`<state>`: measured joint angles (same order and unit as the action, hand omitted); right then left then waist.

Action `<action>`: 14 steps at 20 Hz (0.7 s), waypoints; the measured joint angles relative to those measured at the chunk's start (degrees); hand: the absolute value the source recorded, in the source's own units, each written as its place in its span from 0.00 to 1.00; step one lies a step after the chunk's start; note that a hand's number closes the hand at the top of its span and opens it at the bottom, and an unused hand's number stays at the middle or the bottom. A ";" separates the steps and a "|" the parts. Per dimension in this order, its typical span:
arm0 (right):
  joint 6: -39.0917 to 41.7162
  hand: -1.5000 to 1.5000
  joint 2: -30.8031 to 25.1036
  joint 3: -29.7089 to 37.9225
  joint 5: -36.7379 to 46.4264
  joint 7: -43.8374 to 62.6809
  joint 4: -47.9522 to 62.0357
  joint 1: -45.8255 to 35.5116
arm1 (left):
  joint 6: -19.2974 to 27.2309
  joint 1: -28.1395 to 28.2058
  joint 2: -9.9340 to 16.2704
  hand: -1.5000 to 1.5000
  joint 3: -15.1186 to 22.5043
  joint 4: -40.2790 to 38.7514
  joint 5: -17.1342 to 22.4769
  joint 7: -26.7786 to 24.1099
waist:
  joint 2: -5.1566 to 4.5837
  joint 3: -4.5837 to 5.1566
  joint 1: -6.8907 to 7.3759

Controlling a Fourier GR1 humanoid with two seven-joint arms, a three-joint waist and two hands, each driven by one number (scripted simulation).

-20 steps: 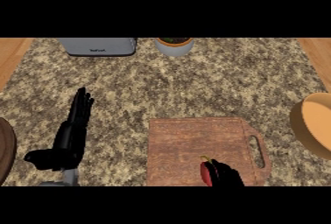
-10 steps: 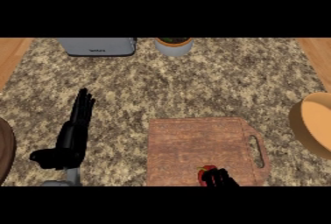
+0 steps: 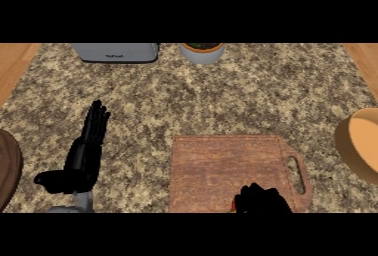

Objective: Pick the bell pepper from the cutting board and place it in the pot

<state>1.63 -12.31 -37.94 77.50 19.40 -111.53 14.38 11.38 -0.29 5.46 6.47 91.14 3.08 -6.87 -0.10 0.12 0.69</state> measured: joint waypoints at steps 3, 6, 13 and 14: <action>3.62 1.00 -1.09 1.52 -2.78 -0.97 -7.21 -1.26 | 0.13 0.71 -0.06 0.50 -0.06 0.48 -0.26 0.13 | 0.11 -0.05 -0.38; 5.09 1.00 -1.72 2.13 -3.39 -0.68 -14.68 -1.33 | -0.73 0.90 0.61 0.50 -1.39 -0.49 0.46 -0.80 | 0.18 -0.07 -0.73; 9.90 1.00 -1.97 5.30 -0.21 4.05 -26.16 -2.63 | -0.20 0.84 -0.32 0.50 -0.71 0.61 -0.35 0.48 | 0.24 -0.08 -0.95; 10.32 1.00 -1.97 6.96 -0.15 4.41 -26.28 -3.21 | 0.01 0.89 -0.56 0.50 -0.54 0.57 -0.64 0.40 | 0.22 -0.09 -0.94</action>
<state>11.95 -14.28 -30.98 77.35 23.81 -137.80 11.16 11.39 0.60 4.90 5.93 91.70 2.44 -6.47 0.12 0.03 -0.25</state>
